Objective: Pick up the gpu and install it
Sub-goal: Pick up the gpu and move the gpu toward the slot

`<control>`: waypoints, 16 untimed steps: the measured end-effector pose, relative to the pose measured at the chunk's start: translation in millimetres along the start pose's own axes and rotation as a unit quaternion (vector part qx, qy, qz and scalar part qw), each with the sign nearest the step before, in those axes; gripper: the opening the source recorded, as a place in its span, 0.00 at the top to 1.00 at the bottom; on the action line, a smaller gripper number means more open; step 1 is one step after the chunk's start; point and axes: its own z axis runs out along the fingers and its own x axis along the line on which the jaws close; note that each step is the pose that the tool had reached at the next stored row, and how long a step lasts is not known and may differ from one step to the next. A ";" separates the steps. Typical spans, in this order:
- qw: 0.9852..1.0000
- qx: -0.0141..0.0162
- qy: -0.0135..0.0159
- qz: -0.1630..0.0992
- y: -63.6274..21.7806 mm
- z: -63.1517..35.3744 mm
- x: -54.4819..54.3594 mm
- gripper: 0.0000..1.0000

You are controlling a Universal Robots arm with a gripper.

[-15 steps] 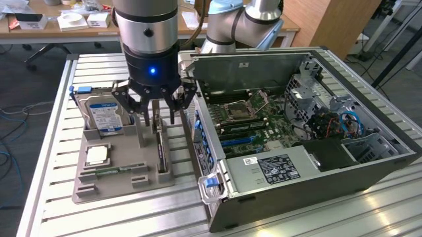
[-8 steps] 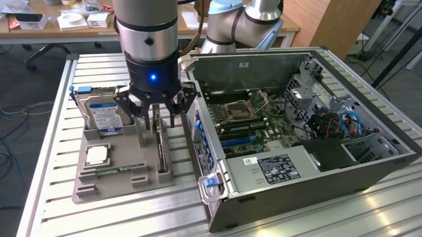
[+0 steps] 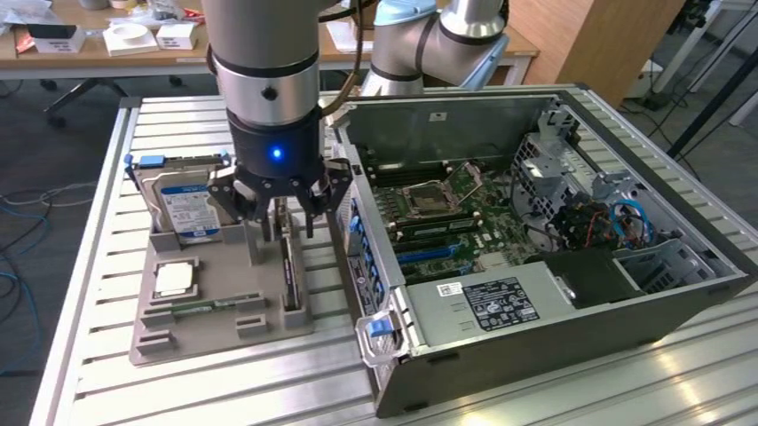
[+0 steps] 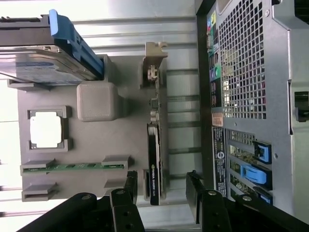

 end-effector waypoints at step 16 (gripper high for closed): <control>1.000 0.000 0.000 0.000 -1.3 29.1 0.7 0.47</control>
